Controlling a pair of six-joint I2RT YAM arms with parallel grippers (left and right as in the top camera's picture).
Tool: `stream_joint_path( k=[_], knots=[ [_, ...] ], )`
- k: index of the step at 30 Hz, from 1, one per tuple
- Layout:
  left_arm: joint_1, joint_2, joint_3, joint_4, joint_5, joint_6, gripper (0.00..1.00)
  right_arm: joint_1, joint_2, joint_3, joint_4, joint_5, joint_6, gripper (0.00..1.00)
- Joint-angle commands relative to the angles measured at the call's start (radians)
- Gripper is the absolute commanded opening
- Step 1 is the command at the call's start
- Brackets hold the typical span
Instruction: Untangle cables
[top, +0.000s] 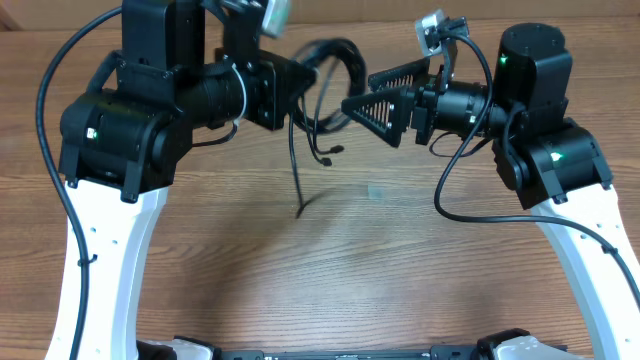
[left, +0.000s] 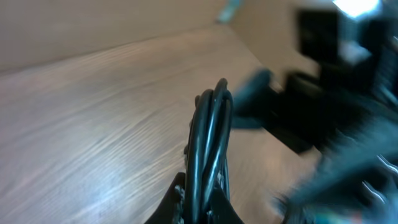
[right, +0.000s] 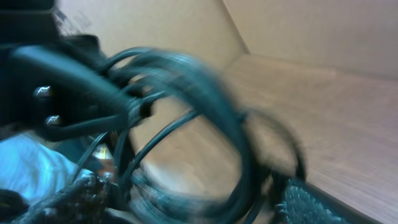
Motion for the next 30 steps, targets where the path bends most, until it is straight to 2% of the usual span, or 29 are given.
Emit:
stream_joint_path(
  k=[1, 4, 5, 10, 18, 22, 24, 28, 30],
  knots=[
    [-0.003, -0.013, 0.007, -0.046, 0.213, 0.322, 0.04, 0.003, 0.007, 0.026, 0.006, 0.041, -0.032, 0.79],
    [-0.003, -0.013, 0.007, -0.153, 0.204, 0.464, 0.04, 0.002, 0.027, 0.026, 0.007, 0.045, -0.092, 0.89],
    [0.0, -0.013, 0.007, -0.171, 0.204, 0.488, 0.04, -0.002, 0.031, 0.026, 0.007, 0.045, -0.11, 0.9],
    [0.008, -0.014, 0.008, -0.201, 0.21, 0.523, 0.04, -0.045, 0.049, 0.026, 0.009, 0.044, -0.173, 0.92],
    [0.008, -0.029, 0.008, -0.208, 0.311, 0.589, 0.04, -0.082, 0.051, 0.026, -0.035, -0.002, -0.322, 0.95],
    [0.008, -0.046, 0.008, -0.202, 0.377, 0.604, 0.04, -0.082, 0.052, 0.026, -0.126, -0.005, -0.513, 0.91],
    [0.008, -0.056, 0.008, -0.196, 0.385, 0.603, 0.04, -0.082, 0.052, 0.026, -0.154, -0.006, -0.591, 0.83],
    [0.008, -0.084, 0.009, -0.192, 0.387, 0.595, 0.04, -0.082, 0.052, 0.026, -0.156, -0.072, -0.682, 0.79],
    [0.008, -0.092, 0.009, -0.192, 0.384, 0.595, 0.04, -0.082, 0.052, 0.026, -0.148, -0.113, -0.708, 0.68]
  ],
)
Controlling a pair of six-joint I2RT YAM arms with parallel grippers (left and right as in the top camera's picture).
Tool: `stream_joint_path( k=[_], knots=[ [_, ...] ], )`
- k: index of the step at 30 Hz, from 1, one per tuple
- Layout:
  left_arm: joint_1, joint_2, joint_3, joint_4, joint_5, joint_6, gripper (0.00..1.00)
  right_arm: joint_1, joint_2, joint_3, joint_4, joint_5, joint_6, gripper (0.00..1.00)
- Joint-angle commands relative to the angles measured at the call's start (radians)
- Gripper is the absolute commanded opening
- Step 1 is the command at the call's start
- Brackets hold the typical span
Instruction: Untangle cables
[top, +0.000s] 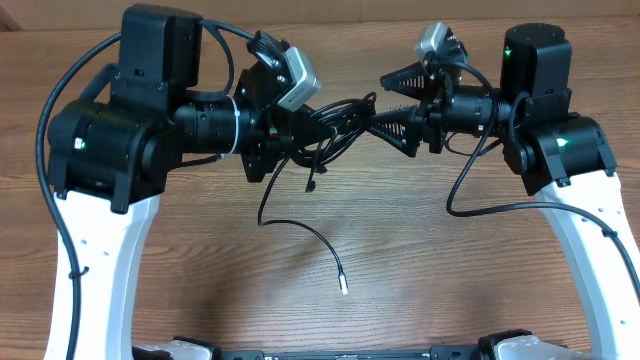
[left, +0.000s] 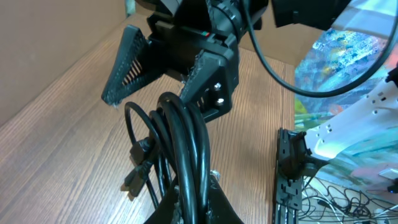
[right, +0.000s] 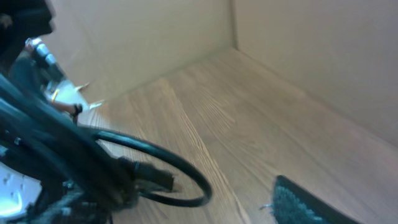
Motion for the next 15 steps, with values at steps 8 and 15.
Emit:
stream_joint_path(
  k=[8, 15],
  knots=[
    [-0.006, -0.063, 0.009, 0.017, 0.08, 0.007, 0.04, -0.002, 0.012, 0.023, 0.023, -0.132, -0.113, 0.64],
    [-0.006, -0.063, 0.009, 0.043, 0.064, -0.027, 0.04, -0.002, 0.012, 0.023, 0.068, -0.212, -0.112, 0.04]
  ],
)
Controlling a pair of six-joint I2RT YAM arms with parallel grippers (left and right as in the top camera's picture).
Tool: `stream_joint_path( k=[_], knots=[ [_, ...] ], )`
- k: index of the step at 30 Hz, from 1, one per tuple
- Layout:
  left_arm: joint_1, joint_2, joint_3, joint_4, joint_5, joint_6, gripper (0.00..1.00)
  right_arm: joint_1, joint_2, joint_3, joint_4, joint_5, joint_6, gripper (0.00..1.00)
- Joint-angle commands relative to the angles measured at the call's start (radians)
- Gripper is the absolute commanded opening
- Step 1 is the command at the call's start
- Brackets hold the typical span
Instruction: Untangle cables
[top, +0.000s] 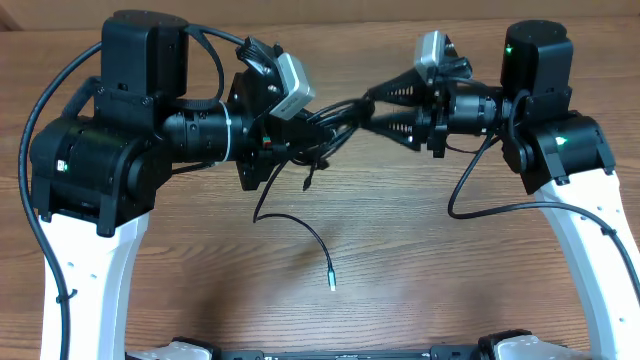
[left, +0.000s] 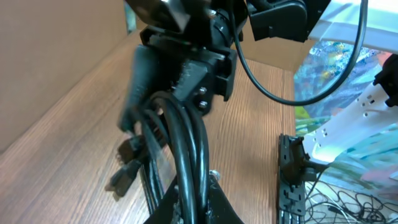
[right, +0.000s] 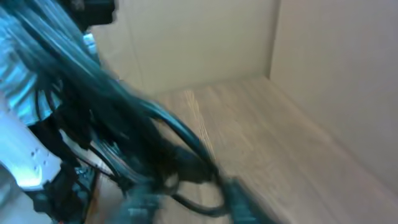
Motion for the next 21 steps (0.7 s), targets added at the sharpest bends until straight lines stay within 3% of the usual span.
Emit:
stream_joint_path(
  k=[1, 5, 8, 12, 21],
  knots=[
    [-0.006, -0.028, 0.009, 0.012, 0.043, -0.026, 0.04, -0.002, 0.007, 0.022, 0.011, -0.039, -0.004, 0.04],
    [-0.006, -0.028, 0.009, 0.011, 0.024, -0.041, 0.04, -0.004, 0.007, 0.022, 0.005, 0.053, 0.034, 0.04],
    [0.01, -0.029, 0.009, 0.011, -0.051, -0.082, 0.04, -0.024, 0.007, 0.022, -0.035, 0.32, 0.084, 0.04],
    [0.044, -0.032, 0.009, 0.008, -0.061, -0.09, 0.04, -0.062, 0.007, 0.022, -0.077, 0.463, 0.084, 0.04],
    [0.077, -0.039, 0.009, -0.023, -0.064, -0.089, 0.04, -0.303, 0.007, 0.022, -0.097, 0.476, 0.206, 0.04]
  ],
)
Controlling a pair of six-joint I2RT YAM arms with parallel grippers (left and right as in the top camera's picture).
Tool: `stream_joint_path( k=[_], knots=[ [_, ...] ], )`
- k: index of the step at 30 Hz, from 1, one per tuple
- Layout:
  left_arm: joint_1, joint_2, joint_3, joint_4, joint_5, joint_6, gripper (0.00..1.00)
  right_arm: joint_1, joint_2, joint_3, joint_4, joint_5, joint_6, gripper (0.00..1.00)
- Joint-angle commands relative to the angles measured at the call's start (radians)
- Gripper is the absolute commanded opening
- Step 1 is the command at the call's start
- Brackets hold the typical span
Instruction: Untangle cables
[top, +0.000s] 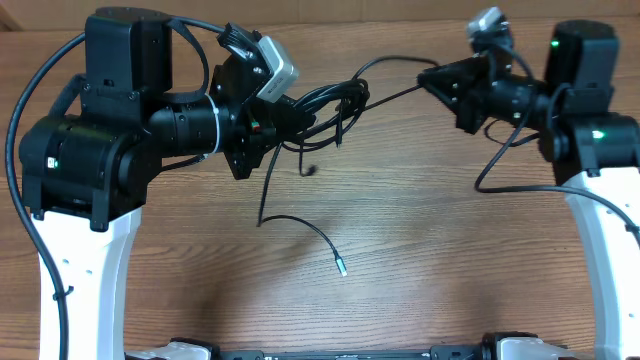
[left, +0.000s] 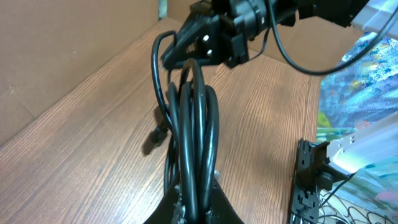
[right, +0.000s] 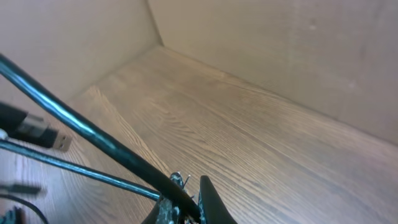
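A bundle of black cables (top: 325, 103) hangs above the wooden table (top: 420, 250), and my left gripper (top: 283, 110) is shut on its coiled part. The left wrist view shows the loops (left: 193, 112) rising straight out of my left gripper (left: 194, 202). One strand (top: 395, 95) runs taut from the bundle to my right gripper (top: 437, 82), which is shut on it. In the right wrist view that strand (right: 93, 138) crosses into my right gripper (right: 188, 200). A thin loose end with a plug (top: 342, 268) lies on the table below.
Cardboard walls (right: 261, 43) close off the back of the table. Short plug ends (top: 308, 170) dangle under the bundle. Off the table's edge, the left wrist view shows a power strip (left: 306, 186) with loose wires.
My right gripper was open around the bundle; now it is shut on one strand and stands farther right, with the strand stretched between the arms. The left gripper still holds the coil.
At first my left gripper held the bundle up at the back, with the right gripper open beside it. Then the open right jaws stood at the bundle, then around it, a loose end lying on the table. Now one strand is gripped and drawn out rightward.
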Motion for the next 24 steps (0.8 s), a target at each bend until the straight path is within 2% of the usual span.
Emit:
stream_joint_path(
  k=[1, 9, 10, 11, 12, 13, 19, 24],
  knots=[
    [0.014, -0.043, 0.009, -0.018, 0.001, -0.026, 0.04, -0.17, 0.005, 0.02, -0.005, 0.143, 0.064, 0.04],
    [0.014, -0.06, 0.009, -0.026, -0.026, -0.026, 0.04, -0.286, 0.005, 0.02, -0.035, 0.141, 0.069, 0.04],
    [0.014, -0.06, 0.009, -0.027, -0.027, -0.026, 0.04, -0.286, 0.005, 0.02, -0.035, 0.142, 0.094, 0.18],
    [0.014, -0.06, 0.009, -0.029, -0.027, -0.026, 0.04, -0.286, 0.005, 0.02, -0.034, 0.134, 0.119, 0.67],
    [0.014, -0.059, 0.009, -0.03, -0.027, -0.026, 0.04, -0.286, 0.005, 0.02, -0.034, 0.111, 0.14, 0.96],
    [0.014, -0.059, 0.009, -0.029, -0.027, -0.026, 0.04, -0.282, 0.005, 0.02, -0.034, 0.071, 0.142, 1.0],
    [0.014, -0.057, 0.009, -0.036, -0.026, -0.026, 0.04, -0.22, 0.005, 0.02, 0.002, -0.25, 0.143, 1.0],
    [0.014, -0.057, 0.009, -0.011, 0.045, -0.03, 0.04, -0.092, 0.005, 0.02, 0.004, -0.301, 0.168, 1.0]
  ],
)
